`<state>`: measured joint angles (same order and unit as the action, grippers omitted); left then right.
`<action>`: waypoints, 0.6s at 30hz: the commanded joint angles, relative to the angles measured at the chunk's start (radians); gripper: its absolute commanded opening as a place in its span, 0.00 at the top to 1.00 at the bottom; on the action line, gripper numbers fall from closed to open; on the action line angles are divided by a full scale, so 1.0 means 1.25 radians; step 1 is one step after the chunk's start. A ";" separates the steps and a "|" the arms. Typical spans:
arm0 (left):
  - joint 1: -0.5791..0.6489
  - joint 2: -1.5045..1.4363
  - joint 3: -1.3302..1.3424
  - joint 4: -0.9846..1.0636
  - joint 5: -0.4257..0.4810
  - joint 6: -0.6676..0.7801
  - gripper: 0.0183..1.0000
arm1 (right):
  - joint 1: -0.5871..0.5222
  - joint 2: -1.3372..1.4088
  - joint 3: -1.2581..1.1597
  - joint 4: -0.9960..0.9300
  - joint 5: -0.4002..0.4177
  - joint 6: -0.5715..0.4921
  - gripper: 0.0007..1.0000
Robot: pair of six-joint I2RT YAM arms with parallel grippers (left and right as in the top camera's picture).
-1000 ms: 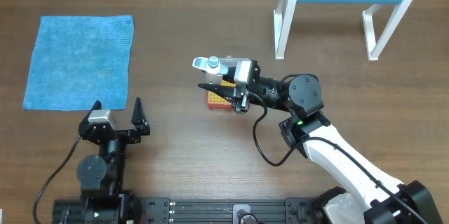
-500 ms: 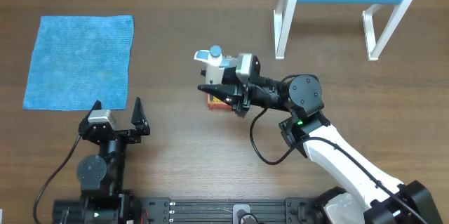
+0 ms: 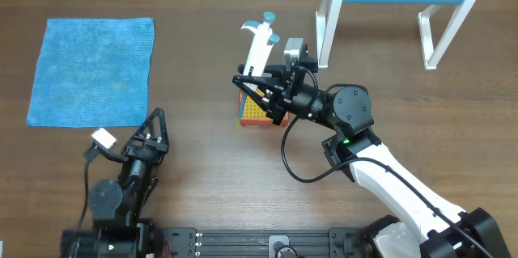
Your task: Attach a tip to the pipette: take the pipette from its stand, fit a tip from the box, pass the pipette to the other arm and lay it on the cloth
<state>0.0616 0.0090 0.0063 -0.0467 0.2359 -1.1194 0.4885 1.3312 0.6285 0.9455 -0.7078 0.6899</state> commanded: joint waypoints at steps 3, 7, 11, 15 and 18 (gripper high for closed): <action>-0.002 -0.002 0.000 0.096 0.208 -0.154 0.27 | -0.001 -0.013 0.014 0.005 0.016 0.029 0.93; -0.002 0.000 0.029 0.119 0.331 -0.155 0.04 | -0.001 -0.013 0.014 -0.010 0.006 0.029 0.93; -0.002 0.032 0.090 0.119 0.428 -0.150 0.00 | -0.001 -0.013 0.014 -0.061 -0.031 0.033 0.93; -0.002 0.133 0.182 0.128 0.564 -0.137 0.00 | -0.001 -0.011 0.014 -0.141 -0.091 0.101 0.93; -0.002 0.233 0.256 0.151 0.686 -0.124 0.00 | -0.001 -0.010 0.014 -0.146 -0.138 0.148 0.93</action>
<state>0.0616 0.1799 0.2150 0.1169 0.8467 -1.3033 0.4885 1.3308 0.6304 0.7559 -0.7853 0.7856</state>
